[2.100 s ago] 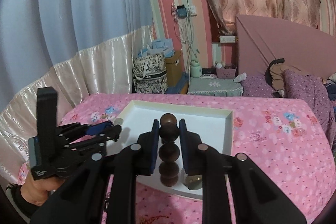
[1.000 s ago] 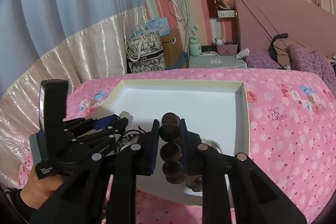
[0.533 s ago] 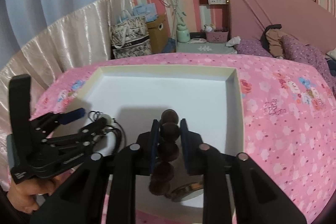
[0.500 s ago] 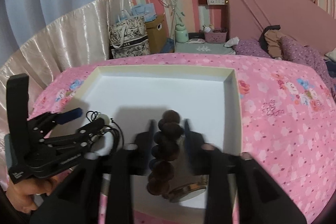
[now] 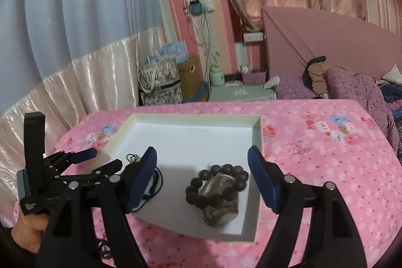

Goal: Organize jewelry
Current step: 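Open the left gripper to release the pendant in the tray while the right gripper releases the bead bracelet, then move both grippers back toward the red-and-black hair ties on the bedspread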

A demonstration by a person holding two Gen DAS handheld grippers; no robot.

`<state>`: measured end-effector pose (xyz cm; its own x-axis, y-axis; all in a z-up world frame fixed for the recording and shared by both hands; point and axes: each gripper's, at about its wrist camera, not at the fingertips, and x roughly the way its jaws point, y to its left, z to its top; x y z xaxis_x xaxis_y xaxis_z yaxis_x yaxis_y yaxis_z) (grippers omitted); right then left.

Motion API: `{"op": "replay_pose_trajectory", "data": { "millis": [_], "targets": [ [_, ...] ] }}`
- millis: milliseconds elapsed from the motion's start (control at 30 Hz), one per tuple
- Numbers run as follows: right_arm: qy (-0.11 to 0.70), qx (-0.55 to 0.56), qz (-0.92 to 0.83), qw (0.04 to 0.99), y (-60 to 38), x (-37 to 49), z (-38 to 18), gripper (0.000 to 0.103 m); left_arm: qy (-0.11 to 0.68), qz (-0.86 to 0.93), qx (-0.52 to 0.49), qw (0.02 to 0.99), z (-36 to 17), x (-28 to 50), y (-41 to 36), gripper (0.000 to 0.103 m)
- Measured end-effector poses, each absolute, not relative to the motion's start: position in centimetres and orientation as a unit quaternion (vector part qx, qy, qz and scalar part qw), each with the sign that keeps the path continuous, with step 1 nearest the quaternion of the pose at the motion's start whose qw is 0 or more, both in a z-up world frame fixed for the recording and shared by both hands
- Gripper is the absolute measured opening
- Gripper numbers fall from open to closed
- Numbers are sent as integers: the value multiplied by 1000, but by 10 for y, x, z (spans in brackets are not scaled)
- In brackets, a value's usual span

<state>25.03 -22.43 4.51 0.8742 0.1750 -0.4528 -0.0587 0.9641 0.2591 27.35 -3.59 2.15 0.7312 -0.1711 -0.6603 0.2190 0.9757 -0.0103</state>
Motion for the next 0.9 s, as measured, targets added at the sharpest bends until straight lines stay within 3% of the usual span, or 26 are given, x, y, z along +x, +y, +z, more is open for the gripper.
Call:
{"op": "replay_pose_trajectory", "data": {
  "millis": [367,700,900],
  "targets": [
    [223,114,43,967,-245,168,29,86,299,-109,20,948,46,192,1,89],
    [253,140,-17,957,-312,111,-19,86,300,-83,43,949,17,124,42,90],
    [270,131,-3,954,-304,101,-31,86,319,-77,41,944,-1,112,53,90]
  ]
}}
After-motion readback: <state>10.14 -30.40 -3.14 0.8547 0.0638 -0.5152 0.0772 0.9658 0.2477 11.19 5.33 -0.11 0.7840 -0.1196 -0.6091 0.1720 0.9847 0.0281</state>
